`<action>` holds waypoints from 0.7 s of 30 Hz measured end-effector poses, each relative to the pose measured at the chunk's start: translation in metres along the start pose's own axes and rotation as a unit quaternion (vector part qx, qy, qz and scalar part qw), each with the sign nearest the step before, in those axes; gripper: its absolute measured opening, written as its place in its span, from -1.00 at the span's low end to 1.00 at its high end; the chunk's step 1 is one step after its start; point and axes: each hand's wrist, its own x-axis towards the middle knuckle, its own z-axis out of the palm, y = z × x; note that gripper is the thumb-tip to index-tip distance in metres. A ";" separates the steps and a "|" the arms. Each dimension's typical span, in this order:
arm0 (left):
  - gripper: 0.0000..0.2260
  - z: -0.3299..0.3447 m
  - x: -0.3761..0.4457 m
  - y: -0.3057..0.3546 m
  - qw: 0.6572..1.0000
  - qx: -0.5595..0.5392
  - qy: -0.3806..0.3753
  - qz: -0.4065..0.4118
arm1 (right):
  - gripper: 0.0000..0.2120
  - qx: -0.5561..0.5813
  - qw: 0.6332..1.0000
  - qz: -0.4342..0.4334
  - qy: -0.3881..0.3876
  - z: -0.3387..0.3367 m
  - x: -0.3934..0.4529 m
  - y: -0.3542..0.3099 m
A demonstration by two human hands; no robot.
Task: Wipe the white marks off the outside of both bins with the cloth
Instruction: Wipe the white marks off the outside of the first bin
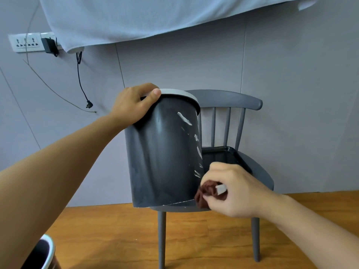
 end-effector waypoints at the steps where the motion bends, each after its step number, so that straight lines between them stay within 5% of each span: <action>1: -0.76 0.000 0.000 -0.002 1.000 -0.021 -0.004 -0.006 | -0.95 0.017 0.999 0.015 0.027 -0.005 -0.002 0.003; 9: -0.74 -0.007 0.007 0.017 0.997 0.055 -0.005 0.046 | -0.82 0.021 0.989 0.036 0.139 -0.012 -0.001 0.007; 15: -0.78 0.010 0.018 0.043 0.994 0.107 0.019 0.011 | -0.80 0.029 0.975 0.048 0.216 -0.008 0.004 0.001; 21: -0.47 0.018 0.017 0.046 0.986 0.145 0.078 -0.001 | -0.77 0.032 0.955 0.061 0.289 -0.010 0.006 0.001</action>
